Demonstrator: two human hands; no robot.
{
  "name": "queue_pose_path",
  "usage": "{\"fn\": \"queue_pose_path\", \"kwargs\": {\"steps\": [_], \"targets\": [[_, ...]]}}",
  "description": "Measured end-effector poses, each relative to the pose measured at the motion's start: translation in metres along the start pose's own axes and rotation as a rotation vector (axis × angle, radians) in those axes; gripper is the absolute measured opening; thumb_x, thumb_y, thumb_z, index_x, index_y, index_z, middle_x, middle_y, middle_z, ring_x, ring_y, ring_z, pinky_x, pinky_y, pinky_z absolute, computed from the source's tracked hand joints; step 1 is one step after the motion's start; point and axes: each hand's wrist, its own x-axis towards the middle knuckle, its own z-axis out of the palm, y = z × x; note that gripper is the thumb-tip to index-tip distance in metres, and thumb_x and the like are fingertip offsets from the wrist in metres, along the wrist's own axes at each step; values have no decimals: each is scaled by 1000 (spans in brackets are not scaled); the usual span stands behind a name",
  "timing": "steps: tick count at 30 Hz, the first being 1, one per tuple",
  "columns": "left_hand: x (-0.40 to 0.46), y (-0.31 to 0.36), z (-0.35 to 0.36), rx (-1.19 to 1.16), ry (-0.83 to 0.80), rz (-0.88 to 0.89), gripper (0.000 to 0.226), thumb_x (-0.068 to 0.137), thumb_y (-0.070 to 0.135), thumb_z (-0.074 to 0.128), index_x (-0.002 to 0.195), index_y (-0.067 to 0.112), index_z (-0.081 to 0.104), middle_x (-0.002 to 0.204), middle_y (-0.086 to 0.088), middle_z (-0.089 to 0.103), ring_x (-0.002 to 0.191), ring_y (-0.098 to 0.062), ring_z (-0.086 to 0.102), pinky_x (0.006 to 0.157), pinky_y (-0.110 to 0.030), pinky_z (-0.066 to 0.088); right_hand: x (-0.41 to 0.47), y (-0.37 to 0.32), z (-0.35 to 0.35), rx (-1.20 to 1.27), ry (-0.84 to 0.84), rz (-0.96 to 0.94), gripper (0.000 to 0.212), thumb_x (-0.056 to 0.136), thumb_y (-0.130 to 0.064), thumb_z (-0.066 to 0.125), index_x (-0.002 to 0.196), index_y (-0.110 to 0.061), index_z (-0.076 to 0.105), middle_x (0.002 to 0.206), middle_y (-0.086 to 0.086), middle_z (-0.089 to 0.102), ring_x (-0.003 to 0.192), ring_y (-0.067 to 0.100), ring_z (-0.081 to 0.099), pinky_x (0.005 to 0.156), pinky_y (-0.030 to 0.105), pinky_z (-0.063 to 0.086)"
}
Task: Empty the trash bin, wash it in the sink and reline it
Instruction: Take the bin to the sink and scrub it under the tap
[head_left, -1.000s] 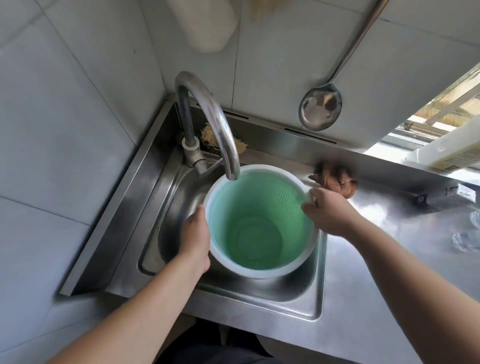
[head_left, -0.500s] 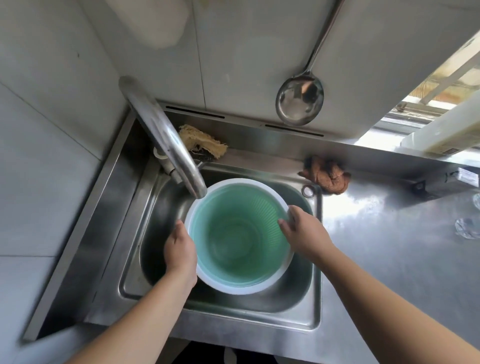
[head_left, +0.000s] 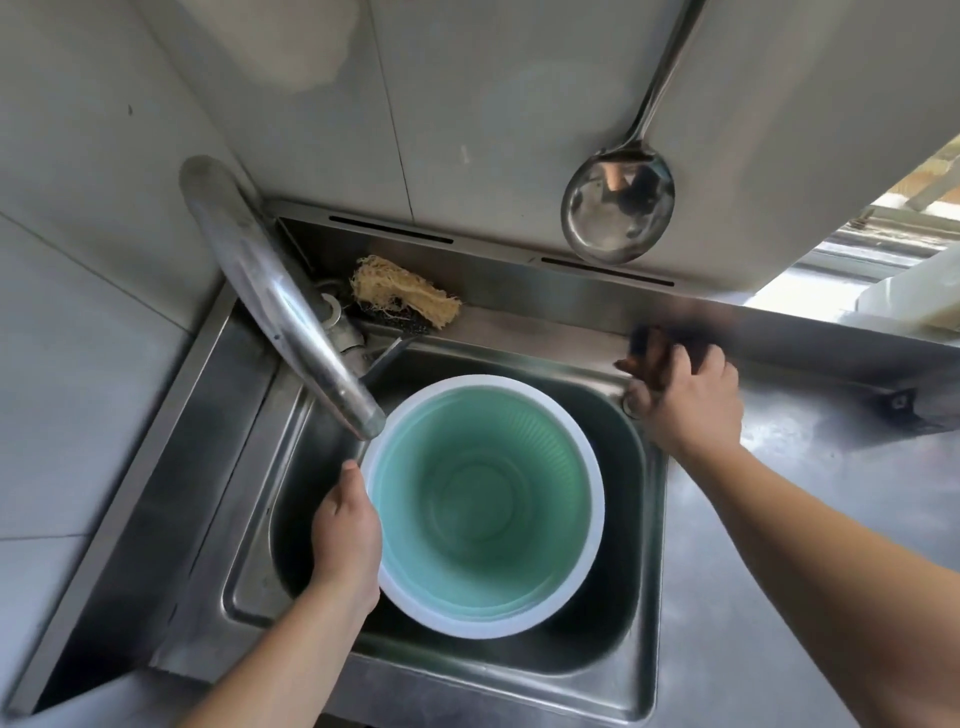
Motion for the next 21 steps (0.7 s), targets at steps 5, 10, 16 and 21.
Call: {"fn": "queue_pose_path", "kwargs": {"steps": [5,10,16,21], "targets": [[3,-2,0,4,1,2,42,99,55,43,98,26,73,89,6,80,92,-24,74,86,-46,59,9,-13,24,-10,56,186,80,80,-75,47,126,-11,45,125,27,41,114,44,40,96,52,39],[4,-3,0,13,0,4,42,99,56,43,98,27,74,89,6,80,88,-22,75,81,-43,60,16,-19,35,96,193,281,57,88,-57,48,107,-4,55,115,31,48,112,46,43,95,54,37],[-2,3,-1,21,-14,-35,42,97,59,43,95,28,72,86,5,79,92,-27,73,89,-51,58,2,13,27,261,151,32,36,97,-34,44,121,-17,65,116,18,57,109,40,49,88,42,49],[-11,12,-3,72,-40,-34,48,99,60,38,110,24,69,105,-4,76,100,-31,70,95,-53,55,-35,6,-12,538,100,174,41,101,-40,33,109,-16,65,103,15,69,90,34,59,70,36,42]]}}
